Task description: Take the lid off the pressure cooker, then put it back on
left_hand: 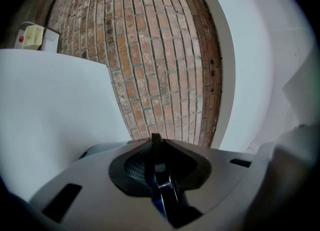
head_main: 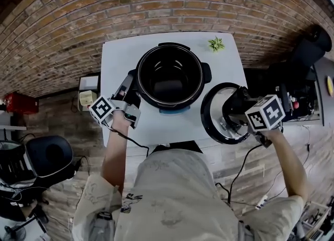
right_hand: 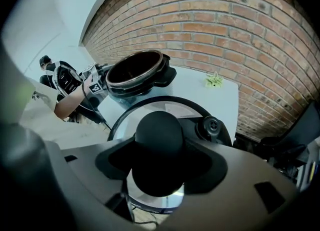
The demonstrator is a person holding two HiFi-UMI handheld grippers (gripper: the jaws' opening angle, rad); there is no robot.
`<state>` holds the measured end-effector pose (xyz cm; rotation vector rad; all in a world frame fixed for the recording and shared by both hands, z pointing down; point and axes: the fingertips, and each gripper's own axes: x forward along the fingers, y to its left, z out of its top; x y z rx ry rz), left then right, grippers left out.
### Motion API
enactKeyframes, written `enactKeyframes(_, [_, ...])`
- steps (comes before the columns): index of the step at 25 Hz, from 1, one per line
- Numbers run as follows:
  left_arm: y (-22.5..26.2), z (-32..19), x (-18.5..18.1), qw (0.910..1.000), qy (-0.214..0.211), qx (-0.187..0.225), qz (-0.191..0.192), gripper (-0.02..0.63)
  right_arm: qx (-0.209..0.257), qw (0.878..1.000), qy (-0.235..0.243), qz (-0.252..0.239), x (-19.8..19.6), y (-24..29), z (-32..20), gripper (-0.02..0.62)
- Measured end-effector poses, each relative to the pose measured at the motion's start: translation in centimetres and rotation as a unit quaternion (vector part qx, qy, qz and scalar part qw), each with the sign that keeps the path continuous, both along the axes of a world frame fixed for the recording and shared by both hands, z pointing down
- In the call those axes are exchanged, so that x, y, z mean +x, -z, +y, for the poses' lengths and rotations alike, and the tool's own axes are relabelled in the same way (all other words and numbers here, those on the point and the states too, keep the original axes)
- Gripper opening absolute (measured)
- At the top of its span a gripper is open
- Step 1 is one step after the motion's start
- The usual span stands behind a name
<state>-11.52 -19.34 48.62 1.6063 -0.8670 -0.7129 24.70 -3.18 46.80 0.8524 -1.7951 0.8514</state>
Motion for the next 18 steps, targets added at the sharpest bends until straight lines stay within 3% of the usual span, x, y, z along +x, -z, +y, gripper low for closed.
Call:
enactKeyframes(9, [0.2,0.1,0.0,1.0000,0.007,-0.006,-0.001,0.086,-0.007,1.000,-0.008,0.016,0.3,-7.9,-1.6,0.290])
enactKeyframes(18, [0.4,0.2,-0.1,0.9997,0.019,-0.008,0.016,0.083,0.003,0.999,-0.001,0.032,0.1,-12.5,-3.2,0.290])
